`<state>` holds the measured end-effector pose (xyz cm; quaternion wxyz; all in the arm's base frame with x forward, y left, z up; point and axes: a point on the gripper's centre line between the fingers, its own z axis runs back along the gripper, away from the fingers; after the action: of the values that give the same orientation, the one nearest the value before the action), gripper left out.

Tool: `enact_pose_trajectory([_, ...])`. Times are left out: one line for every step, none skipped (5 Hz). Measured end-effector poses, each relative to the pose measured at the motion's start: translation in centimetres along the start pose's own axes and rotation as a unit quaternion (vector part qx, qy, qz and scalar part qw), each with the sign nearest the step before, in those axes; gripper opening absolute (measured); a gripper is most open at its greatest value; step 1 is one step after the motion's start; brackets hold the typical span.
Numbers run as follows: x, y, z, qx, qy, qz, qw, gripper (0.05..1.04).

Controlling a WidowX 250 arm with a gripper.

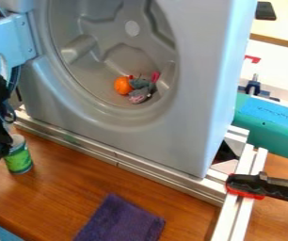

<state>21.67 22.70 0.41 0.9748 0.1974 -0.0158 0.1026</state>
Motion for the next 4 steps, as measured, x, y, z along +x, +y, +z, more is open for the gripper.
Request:
enact_pose_trajectory([-0.1, -0.3, -1.2, -0.020, 0.011, -0.003, 0.9997, 0.999])
enact_pose_trajectory([-0.2, -1.0, -3.0, -0.096, 0.039, -0.035, 0.9940, 0.999])
enact_pose_trajectory([-0.1, -1.7, -4.2, -0.125, 0.023, -0.062, 0.9899, 0.999])
enact_pose_trajectory([1.3, -1.7, -5.2, -0.120, -0.012, -0.096, 0.9881, 0.999])
